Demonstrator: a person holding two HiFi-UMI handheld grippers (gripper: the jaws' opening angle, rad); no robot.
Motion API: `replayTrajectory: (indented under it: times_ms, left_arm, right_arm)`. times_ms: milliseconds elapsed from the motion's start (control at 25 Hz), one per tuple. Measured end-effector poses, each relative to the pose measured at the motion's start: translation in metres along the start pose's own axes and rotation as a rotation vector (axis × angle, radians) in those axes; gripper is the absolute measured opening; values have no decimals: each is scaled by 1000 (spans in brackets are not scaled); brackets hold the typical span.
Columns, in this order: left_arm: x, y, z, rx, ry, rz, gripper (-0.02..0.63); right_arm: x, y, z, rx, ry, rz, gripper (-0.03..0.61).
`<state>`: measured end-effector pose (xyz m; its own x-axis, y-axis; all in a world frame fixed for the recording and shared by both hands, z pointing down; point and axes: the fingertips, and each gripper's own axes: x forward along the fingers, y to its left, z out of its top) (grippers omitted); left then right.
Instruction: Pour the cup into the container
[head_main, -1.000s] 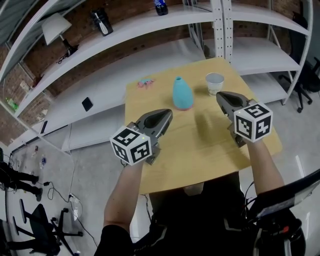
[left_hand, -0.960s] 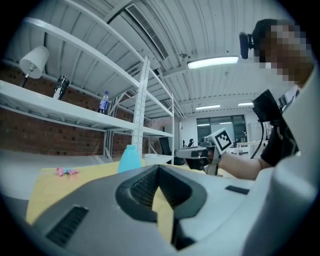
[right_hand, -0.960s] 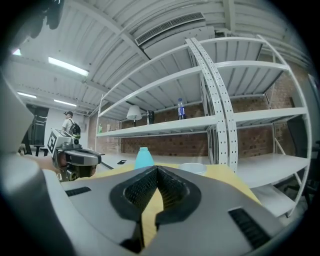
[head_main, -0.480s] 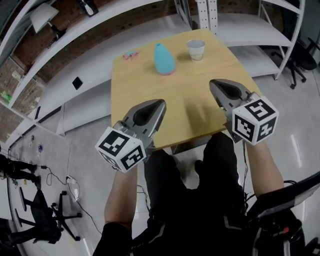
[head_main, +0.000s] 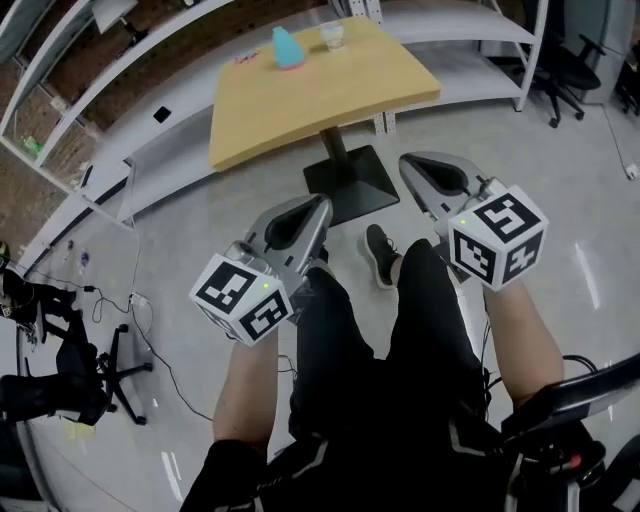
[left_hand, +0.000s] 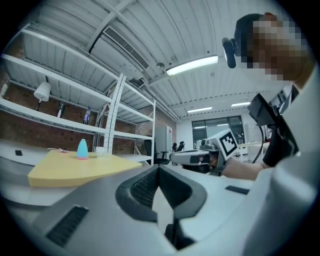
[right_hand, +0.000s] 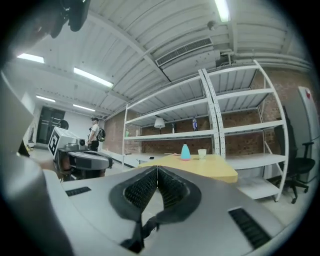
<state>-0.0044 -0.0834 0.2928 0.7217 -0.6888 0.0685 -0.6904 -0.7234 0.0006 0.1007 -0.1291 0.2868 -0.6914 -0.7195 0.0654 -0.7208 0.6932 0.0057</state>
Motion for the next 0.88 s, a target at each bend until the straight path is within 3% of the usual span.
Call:
replayTrajectory:
  times_ms: [120,400,680,880]
  left_arm:
    - [-59,-100,0,21,-24,11,0]
    - [-208,-290,0,-10,-77,138,0]
    - [-310,-462,-5,-28,-77,167,0]
    - [-360,-575,-11,-23,-65,183,0]
  right_arm:
    - [-97,62,-9,-9,-1,18,2]
    - [-308,203,-14,-49,9,63,3]
    - [-469,304,-9,-62,-6,104,3]
    - [-573,352,-18,-45,-7,132,2]
